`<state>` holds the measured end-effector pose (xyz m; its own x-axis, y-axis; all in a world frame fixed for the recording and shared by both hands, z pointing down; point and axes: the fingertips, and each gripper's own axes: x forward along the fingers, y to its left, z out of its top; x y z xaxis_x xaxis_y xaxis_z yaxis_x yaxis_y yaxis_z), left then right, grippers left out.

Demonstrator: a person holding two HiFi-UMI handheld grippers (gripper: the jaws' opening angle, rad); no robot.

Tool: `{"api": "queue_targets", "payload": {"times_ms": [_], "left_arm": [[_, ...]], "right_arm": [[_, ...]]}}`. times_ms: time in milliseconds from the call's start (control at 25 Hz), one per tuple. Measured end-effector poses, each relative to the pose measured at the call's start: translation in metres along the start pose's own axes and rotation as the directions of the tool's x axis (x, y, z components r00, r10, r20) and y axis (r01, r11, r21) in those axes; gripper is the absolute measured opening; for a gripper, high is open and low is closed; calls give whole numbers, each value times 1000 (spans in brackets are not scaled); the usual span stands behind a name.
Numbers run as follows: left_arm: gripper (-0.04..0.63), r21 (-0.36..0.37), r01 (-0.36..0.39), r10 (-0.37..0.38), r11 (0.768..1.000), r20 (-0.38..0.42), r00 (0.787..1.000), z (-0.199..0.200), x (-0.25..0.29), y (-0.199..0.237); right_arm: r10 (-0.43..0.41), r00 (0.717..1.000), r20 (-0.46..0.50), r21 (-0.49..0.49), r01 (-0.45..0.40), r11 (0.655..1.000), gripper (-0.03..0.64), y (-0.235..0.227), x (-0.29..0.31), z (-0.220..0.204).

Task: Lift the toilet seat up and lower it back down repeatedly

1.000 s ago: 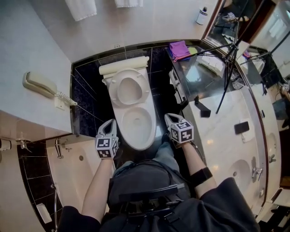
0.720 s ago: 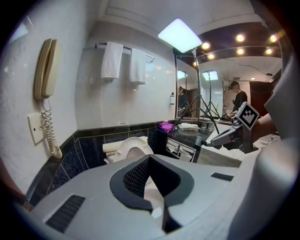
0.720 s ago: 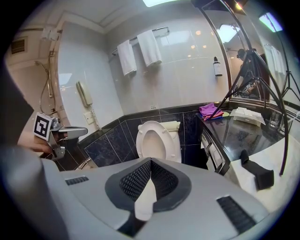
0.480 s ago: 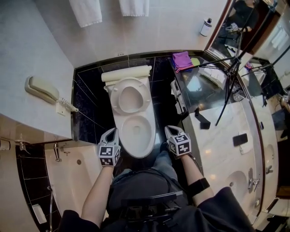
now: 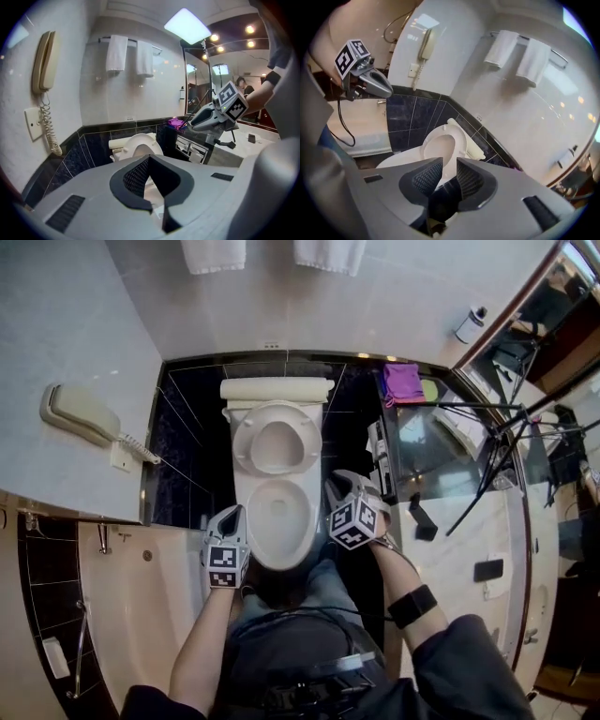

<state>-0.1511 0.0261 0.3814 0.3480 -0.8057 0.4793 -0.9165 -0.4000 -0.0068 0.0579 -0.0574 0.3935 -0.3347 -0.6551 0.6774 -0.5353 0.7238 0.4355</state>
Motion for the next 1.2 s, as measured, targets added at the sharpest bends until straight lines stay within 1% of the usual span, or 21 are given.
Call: {"api": "queue_targets", "payload": {"times_ms": [80,160,280,360,400,600,840,880,920,960,1040,1120,1200], "left_arm": [[-2,-26,-21,20,999,-10,1000,-3,9,4],[-2,-42,-38,37,998,-18,999,-4,19,8],[-2,-38,-57,56,998,-26,998,-4,38,14],[-2,-30,-64,63,998,-31,998,-6,50,16],[-2,-27,-65,64,998,-34,997,-7,57,17],[-2,-43,-78,76,996,-44,996,-14,92,21],[-2,-79,-106,101,991,-64,993,-30,118,27],[-2,-83,-112,106,990,-69,992,-33,120,28],[-2,-87,-118,112,989,-75,991,-38,121,30],[-2,-93,-124,117,988,-81,990,-42,123,30],[-2,-109,-133,123,985,-90,988,-49,125,31],[-2,-126,-137,125,983,-100,987,-56,127,31],[-2,-140,-138,122,981,-117,986,-64,129,29]], "right_arm": [[15,1000,2,-101,-15,995,142,-13,25,19],[32,999,4,-165,-31,986,175,-25,53,34],[37,999,9,-254,-33,967,213,-43,98,53],[41,999,7,-307,-37,951,219,-52,130,62],[48,999,4,-325,-44,945,230,-54,146,65],[63,998,16,-369,-53,928,230,-67,214,86],[61,998,15,-407,-50,912,235,-70,272,91],[68,998,7,-417,-59,907,229,-69,280,90],[74,997,1,-433,-67,899,189,-67,286,89],[76,997,-2,-451,-68,890,176,-65,291,89],[60,998,7,-488,-49,872,87,-64,297,92],[42,999,19,-512,-26,859,83,-63,298,95],[41,999,24,-520,-23,854,81,-62,297,95]]}}
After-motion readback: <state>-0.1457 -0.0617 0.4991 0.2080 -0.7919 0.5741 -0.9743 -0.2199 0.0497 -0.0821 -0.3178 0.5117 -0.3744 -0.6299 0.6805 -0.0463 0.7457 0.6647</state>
